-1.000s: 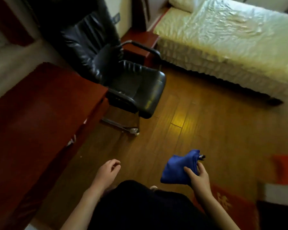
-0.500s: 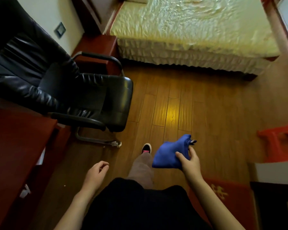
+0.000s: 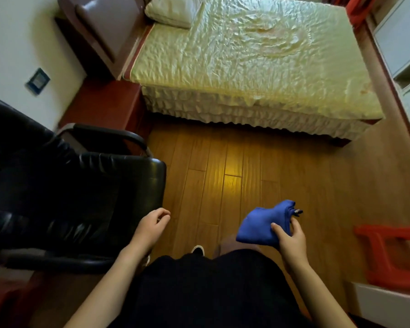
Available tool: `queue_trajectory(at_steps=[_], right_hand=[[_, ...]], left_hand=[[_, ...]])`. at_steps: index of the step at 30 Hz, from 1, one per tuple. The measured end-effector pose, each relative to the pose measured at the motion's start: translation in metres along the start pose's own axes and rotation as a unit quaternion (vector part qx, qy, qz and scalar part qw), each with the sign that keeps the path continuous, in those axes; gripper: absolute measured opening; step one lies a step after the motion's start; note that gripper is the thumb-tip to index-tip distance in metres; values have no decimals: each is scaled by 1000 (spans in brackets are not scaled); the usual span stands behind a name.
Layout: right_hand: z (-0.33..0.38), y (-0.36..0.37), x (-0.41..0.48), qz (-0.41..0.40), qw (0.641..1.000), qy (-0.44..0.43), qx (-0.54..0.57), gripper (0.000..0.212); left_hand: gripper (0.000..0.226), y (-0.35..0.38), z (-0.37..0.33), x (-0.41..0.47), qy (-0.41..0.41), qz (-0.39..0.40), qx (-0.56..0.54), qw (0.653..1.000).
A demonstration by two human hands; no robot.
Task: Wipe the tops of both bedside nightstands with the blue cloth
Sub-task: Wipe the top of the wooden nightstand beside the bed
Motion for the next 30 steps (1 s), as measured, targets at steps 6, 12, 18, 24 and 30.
queue_trajectory(at_steps=[6,12,18,24,30], right_hand=[[73,8,122,-4,1000,-16,-7,45],[152,58,270,84,995,-22,-44,45],[231,157,377,202,972,-14,-114,44],[272,291,437,302,939,-6,-167,36],[298,421,494,342,915,-14,-213,36]], left_hand=[[22,-13,-77,107,21,-15,-7,1000],[17,-22,-115,200,-63,-65,-51,995],[20,-38,-132,242,-179,-147,-139,963],[21,-57,-120,273,-274,-209,-207,916],[17,-115,-93,353,-301,-243,-257,885]])
Point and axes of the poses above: each hand's wrist, its own x-axis towards the middle knuckle, its own y-axis out of the palm, z = x × y, the point moved 4 cm from there along x, towards the middle knuckle, and after that the axes turned 5 degrees about x, right-handed, at the moved point
